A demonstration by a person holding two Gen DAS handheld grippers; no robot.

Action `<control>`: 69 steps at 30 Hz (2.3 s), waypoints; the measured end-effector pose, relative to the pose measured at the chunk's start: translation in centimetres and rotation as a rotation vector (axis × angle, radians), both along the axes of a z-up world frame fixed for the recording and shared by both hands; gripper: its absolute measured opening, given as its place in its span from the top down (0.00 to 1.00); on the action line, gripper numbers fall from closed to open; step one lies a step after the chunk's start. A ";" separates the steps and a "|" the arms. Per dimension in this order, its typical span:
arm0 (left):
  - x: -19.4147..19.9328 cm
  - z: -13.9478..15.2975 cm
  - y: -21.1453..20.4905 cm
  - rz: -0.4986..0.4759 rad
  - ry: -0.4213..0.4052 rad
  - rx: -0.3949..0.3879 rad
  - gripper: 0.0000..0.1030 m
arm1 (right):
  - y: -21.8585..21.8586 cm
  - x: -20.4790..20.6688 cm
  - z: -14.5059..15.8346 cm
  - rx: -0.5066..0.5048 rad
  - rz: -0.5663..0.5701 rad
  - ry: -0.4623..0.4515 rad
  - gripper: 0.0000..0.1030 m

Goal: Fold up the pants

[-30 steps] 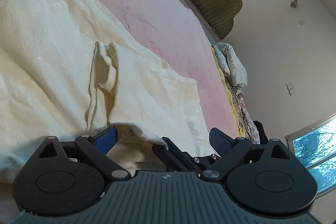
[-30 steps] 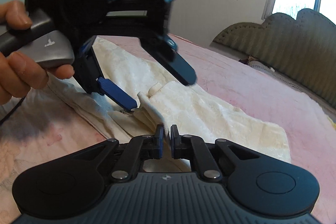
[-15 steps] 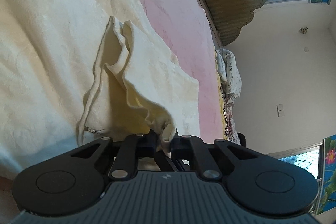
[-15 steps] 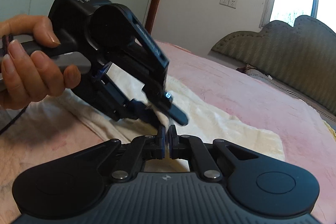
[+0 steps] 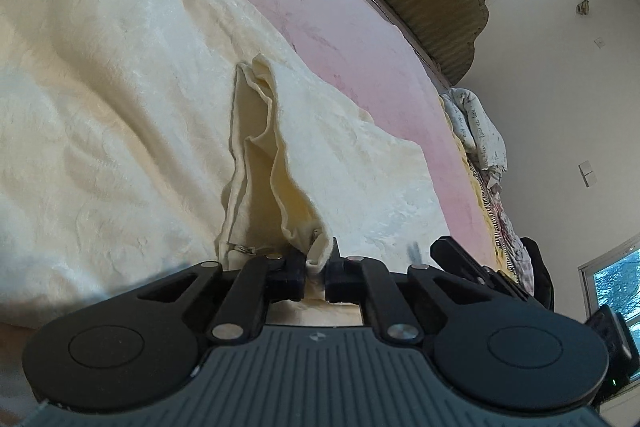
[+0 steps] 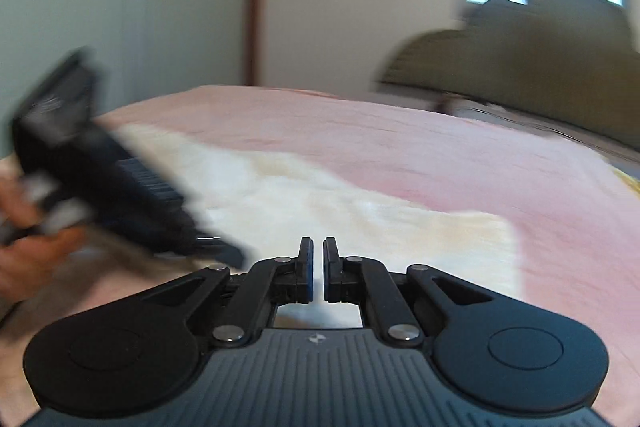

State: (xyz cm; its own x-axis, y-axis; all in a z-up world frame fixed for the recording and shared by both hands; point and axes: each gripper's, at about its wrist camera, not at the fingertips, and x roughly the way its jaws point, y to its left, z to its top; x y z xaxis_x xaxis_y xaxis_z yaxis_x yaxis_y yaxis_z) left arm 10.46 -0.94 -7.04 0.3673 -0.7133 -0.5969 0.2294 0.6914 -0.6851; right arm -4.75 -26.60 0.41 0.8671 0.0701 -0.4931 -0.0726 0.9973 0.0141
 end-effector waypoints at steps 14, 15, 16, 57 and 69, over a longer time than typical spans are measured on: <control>0.4 -0.4 -0.1 -0.007 0.020 0.001 0.82 | -3.3 4.3 -2.2 0.034 -0.064 0.163 0.95; 0.3 -0.3 0.0 -0.007 0.026 -0.005 0.82 | -3.0 4.9 -3.2 0.010 -0.052 0.206 0.96; 0.3 -0.1 0.3 -0.011 0.025 -0.011 0.76 | -2.5 4.7 -3.7 -0.022 -0.052 0.180 0.95; -4.4 5.1 8.5 0.329 -0.377 0.564 0.16 | 6.4 10.7 -3.7 -0.087 0.048 0.098 0.72; -4.7 3.5 9.2 0.357 -0.412 0.646 0.01 | 3.0 11.3 -4.2 0.046 -0.124 0.145 0.02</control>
State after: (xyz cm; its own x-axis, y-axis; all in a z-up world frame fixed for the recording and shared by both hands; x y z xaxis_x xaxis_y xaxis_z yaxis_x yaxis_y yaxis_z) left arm 5.77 8.24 -3.49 0.7835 -0.0780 -0.6165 0.0679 0.9969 -0.0399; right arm 6.52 -23.63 -3.78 0.7909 -0.0076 -0.6119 0.0567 0.9965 0.0609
